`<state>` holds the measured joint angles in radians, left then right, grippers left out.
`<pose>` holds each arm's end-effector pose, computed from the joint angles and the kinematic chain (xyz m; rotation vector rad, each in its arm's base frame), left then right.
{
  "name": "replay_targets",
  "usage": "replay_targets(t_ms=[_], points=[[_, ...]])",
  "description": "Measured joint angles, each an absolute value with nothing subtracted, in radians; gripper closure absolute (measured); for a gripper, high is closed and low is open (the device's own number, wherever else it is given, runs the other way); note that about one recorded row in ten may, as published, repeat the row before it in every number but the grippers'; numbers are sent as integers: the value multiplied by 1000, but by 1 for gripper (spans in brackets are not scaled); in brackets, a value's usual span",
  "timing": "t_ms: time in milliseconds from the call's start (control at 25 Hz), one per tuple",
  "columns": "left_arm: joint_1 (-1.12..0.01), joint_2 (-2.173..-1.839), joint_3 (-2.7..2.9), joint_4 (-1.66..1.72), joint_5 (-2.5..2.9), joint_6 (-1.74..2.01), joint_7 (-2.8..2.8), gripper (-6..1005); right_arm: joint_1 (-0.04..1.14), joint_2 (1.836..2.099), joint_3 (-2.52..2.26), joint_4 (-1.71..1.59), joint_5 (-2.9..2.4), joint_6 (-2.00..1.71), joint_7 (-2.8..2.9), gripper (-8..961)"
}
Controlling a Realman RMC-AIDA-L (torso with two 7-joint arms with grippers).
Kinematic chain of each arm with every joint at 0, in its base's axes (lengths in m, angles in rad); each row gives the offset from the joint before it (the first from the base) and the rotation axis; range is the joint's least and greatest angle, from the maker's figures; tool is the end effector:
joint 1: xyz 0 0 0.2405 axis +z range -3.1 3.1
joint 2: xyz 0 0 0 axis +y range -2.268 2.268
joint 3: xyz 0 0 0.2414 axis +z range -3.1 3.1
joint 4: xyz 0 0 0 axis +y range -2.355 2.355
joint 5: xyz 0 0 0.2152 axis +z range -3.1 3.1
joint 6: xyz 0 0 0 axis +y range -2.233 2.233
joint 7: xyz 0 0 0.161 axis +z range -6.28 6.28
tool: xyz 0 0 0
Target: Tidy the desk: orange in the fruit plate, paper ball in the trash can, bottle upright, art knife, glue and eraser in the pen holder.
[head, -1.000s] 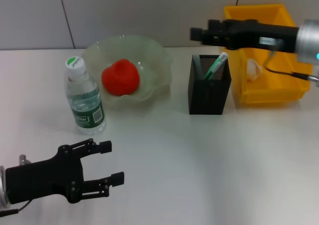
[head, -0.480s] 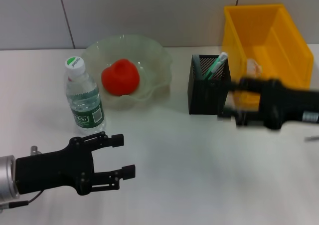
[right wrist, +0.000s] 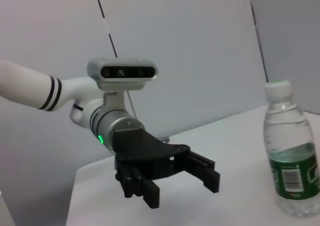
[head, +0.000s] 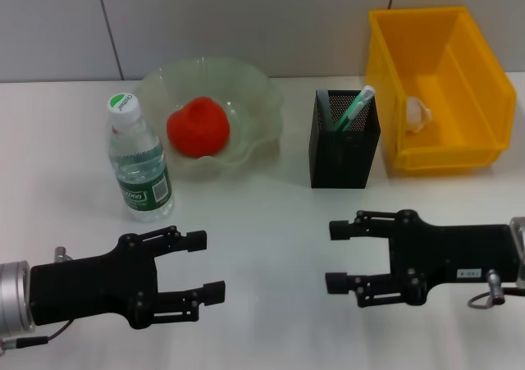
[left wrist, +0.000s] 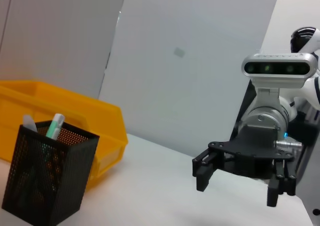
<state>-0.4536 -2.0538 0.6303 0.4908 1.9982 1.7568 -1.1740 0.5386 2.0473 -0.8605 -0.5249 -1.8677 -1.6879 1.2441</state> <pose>-0.2629 0.2769 -0.0159 -2.8001 -0.5723 -0.9315 0.2272 0.3031 -0.0284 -2.9284 0.4585 0.8708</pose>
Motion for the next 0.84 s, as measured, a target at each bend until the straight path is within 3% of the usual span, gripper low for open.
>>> replay_targets(t_ms=[320, 840], points=[[-450, -2051, 631, 491, 2003, 1763, -1176, 153, 554, 2062, -871, -489, -1877, -1663, 1222, 164], [-450, -2040, 666, 491, 2005, 1767, -1176, 153, 557, 2064, -871, -476, -1879, -1649, 1226, 164]])
